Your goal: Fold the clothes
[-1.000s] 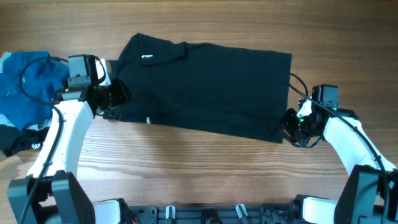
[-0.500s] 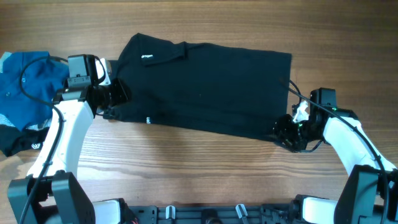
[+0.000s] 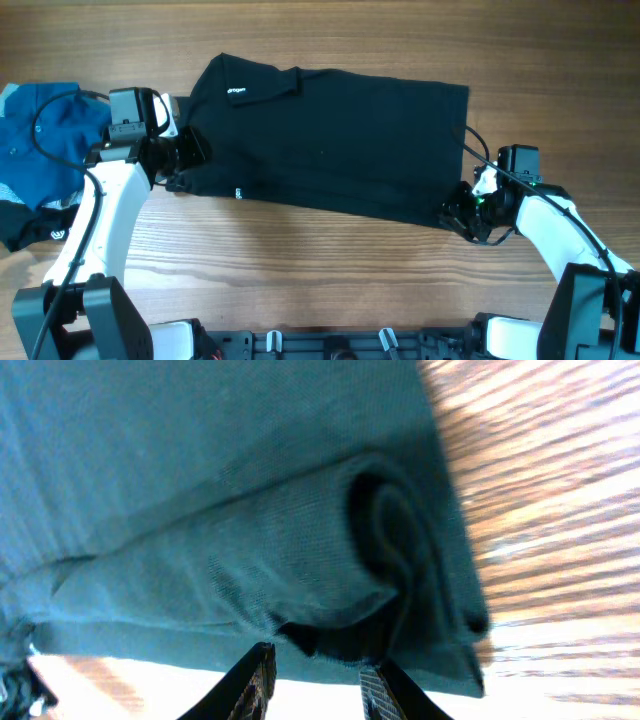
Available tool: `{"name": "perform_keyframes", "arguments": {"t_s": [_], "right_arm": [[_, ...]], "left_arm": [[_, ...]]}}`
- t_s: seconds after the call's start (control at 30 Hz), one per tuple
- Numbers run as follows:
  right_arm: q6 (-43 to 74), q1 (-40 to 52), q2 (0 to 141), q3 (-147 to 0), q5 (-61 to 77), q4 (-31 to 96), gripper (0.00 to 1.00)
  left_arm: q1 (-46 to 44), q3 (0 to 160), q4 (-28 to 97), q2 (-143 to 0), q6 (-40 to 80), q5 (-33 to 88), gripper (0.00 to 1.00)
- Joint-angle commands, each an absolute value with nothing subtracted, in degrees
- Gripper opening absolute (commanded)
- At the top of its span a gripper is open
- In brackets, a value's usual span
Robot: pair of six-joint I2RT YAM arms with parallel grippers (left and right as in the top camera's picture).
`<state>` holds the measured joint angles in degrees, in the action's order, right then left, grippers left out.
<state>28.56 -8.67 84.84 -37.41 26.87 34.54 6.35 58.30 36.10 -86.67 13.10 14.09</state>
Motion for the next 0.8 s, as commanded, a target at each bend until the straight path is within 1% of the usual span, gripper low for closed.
{"name": "perform_keyframes", "arguments": {"t_s": [0.0, 0.03, 0.1, 0.17, 0.27, 0.4, 0.5, 0.53, 0.57, 0.6, 0.63, 0.67, 0.77], "right_arm": [[31.7, -8.5, 84.9, -37.2, 22.5, 33.4, 0.28], [32.2, -8.5, 84.9, -37.3, 22.5, 33.2, 0.22], [31.4, -8.5, 84.9, -37.3, 22.5, 31.0, 0.04], [28.9, -8.5, 84.9, -38.1, 26.5, 26.9, 0.04], [28.7, -8.5, 84.9, -40.8, 28.2, 26.1, 0.04], [38.4, -8.5, 84.9, -41.1, 27.9, 21.4, 0.04], [42.9, -8.5, 84.9, -41.1, 27.9, 17.1, 0.04], [44.2, -8.5, 84.9, -41.1, 27.2, 16.7, 0.16], [44.1, -8.5, 84.9, -41.1, 26.3, 16.7, 0.36], [43.1, -8.5, 84.9, -41.1, 25.4, 16.8, 0.47], [41.2, -8.6, 84.9, -41.1, 25.3, 16.9, 0.50], [40.0, -8.7, 84.9, -41.1, 25.3, 17.3, 0.52], [36.4, -8.7, 84.2, -41.2, 28.3, 17.7, 0.50]], "left_arm": [[6.1, 58.9, 36.1, -86.1, 12.4, 15.0, 0.48], [6.1, 58.9, 36.1, -86.1, 12.4, 15.0, 0.48], [6.1, 58.9, 36.1, -86.1, 12.4, 15.0, 0.48], [6.1, 58.9, 36.1, -86.1, 12.4, 15.0, 0.48], [6.1, 58.9, 36.1, -86.1, 12.4, 15.0, 0.48], [6.1, 58.9, 36.1, -86.1, 12.4, 15.0, 0.48], [6.1, 58.9, 36.4, -86.1, 12.4, 15.0, 0.49], [6.1, 58.9, 36.9, -86.1, 12.4, 15.0, 0.49], [6.1, 58.9, 37.6, -86.1, 12.4, 15.2, 0.51], [6.1, 58.9, 38.5, -86.1, 12.4, 15.2, 0.52], [6.1, 58.9, 39.4, -86.1, 12.4, 15.3, 0.55], [5.7, 58.9, 40.6, -86.2, 12.4, 15.3, 0.55], [2.8, 58.8, 42.0, -86.8, 12.2, 15.4, 0.54]]}}
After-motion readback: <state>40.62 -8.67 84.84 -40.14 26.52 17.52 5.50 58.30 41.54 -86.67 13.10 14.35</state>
